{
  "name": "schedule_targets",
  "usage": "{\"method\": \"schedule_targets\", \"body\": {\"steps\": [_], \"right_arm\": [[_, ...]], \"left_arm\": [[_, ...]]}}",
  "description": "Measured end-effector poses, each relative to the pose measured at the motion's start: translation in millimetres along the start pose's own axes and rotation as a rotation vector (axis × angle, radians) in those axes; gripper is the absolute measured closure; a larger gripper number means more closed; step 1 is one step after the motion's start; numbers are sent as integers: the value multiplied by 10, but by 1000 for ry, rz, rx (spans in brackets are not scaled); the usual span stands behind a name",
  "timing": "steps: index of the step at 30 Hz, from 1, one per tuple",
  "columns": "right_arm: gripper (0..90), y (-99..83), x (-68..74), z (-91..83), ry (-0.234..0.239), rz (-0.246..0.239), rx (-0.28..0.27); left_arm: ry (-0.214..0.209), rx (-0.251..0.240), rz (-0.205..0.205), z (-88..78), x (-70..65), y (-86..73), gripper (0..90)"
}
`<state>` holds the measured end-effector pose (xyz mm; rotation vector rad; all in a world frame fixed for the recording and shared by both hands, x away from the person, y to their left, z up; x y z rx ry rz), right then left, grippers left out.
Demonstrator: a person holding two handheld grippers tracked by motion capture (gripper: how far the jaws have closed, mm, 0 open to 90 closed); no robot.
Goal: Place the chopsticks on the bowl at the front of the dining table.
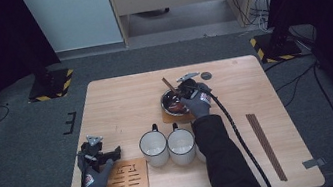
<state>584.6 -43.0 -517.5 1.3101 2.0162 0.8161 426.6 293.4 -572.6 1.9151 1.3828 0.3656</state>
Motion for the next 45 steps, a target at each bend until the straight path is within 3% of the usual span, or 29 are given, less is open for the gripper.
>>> {"method": "schedule_targets", "body": {"steps": [11, 20, 31, 45], "right_arm": [[782, -17, -98, 14, -42, 49, 1], [718, 18, -130, -54, -29, 65, -23], [713, 96, -235, -304, -4, 81, -92], [829, 103, -362, -647, 18, 77, -149]], "left_arm": [[0, 0, 0, 0, 0, 0, 0], [0, 0, 0, 0, 0, 0, 0], [0, 0, 0, 0, 0, 0, 0], [0, 0, 0, 0, 0, 0, 0]]}}
Point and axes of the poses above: each handheld gripper's, and its own axes: z roughly forward along the jaws, y roughly out of its top, x roughly to its left, the point moved 5 cm from there along z, roughly forward along the jaws, and after that the axes turned 15 degrees about -y, right-handed, at the moved point
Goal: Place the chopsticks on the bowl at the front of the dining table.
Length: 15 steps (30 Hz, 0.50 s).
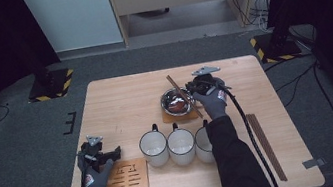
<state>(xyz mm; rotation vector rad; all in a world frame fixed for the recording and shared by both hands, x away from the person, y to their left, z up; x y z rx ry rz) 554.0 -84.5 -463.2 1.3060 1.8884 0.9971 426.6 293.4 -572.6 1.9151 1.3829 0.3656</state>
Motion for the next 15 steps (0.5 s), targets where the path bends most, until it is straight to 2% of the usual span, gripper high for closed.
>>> {"method": "schedule_targets", "body": {"steps": [5, 7, 15], "right_arm": [[857, -84, -40, -60, -7, -19, 11], [875, -116, -54, -72, -2, -10, 12], [900, -291, -67, -35, -1, -31, 70]], "left_arm": [[0, 0, 0, 0, 0, 0, 0], [0, 0, 0, 0, 0, 0, 0], [0, 0, 0, 0, 0, 0, 0]]}}
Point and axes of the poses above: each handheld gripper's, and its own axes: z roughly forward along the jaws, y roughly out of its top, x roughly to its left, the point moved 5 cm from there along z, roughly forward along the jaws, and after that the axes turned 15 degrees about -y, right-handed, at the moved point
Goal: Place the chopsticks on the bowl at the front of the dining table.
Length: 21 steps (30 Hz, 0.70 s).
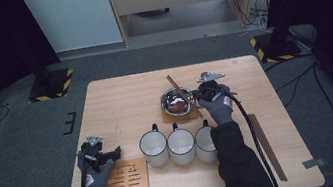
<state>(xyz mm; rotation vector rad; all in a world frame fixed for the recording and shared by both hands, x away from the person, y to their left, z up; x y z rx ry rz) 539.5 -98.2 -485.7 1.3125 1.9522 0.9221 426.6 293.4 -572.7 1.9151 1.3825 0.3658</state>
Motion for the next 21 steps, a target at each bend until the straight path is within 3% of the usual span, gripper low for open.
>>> {"method": "schedule_targets", "body": {"steps": [21], "right_arm": [[874, -228, 42, 145, 5, -56, 100]], "left_arm": [[0, 0, 0, 0, 0, 0, 0]]}}
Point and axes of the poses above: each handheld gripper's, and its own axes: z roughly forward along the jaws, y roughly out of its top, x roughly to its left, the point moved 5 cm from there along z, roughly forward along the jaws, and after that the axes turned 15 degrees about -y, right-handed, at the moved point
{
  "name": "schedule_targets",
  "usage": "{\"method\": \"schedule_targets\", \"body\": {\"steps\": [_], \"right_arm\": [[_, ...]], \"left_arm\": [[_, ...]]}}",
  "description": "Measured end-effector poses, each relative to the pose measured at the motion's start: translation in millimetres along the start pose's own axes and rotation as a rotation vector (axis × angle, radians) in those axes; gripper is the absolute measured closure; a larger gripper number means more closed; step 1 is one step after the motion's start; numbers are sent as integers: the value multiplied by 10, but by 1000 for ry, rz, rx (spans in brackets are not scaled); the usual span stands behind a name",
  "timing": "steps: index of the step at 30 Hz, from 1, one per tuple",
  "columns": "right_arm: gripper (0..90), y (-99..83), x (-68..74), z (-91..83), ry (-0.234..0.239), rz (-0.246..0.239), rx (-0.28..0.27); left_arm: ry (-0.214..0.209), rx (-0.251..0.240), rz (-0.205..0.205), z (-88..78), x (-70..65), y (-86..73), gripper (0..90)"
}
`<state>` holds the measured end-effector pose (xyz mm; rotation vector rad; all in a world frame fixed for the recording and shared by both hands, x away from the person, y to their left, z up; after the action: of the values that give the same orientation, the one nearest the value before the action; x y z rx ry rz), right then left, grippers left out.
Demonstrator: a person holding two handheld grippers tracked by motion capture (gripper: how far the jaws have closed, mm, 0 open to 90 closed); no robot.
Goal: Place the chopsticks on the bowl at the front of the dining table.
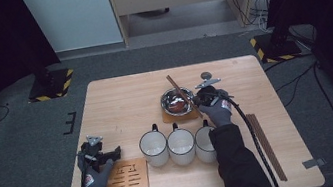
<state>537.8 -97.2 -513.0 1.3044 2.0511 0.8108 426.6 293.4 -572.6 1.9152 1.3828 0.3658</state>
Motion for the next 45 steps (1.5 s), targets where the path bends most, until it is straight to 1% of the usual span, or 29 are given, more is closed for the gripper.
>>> {"method": "schedule_targets", "body": {"steps": [3, 9, 13, 21, 26, 34, 41, 45], "right_arm": [[867, -13, 5, 8, -1, -8, 7], [844, -22, 48, 4, 18, -24, 9], [828, -12, 85, -6, 36, -31, -5], [783, -14, 139, -13, 65, -52, -14], [761, -10, 175, -12, 82, -54, -23], [706, -18, 221, 6, 101, -65, -27], [632, -11, 241, 7, 108, -70, -34], [615, -11, 253, 13, 113, -74, -39]], "left_arm": [[0, 0, 0, 0, 0, 0, 0], [0, 0, 0, 0, 0, 0, 0], [0, 0, 0, 0, 0, 0, 0], [-1, 0, 0, 0, 0, 0, 0], [0, 0, 0, 0, 0, 0, 0], [0, 0, 0, 0, 0, 0, 0], [-1, -1, 0, 1, 0, 0, 0], [0, 0, 0, 0, 0, 0, 0]]}}
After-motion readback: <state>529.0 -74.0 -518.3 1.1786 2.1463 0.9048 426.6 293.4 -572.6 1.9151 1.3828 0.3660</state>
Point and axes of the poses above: each handheld gripper's, and its own axes: z roughly forward along the jaws, y roughly out of its top, x roughly to its left, the point moved 5 cm from there along z, roughly forward along the jaws, and after that the axes turned 15 degrees about -y, right-handed, at the moved point
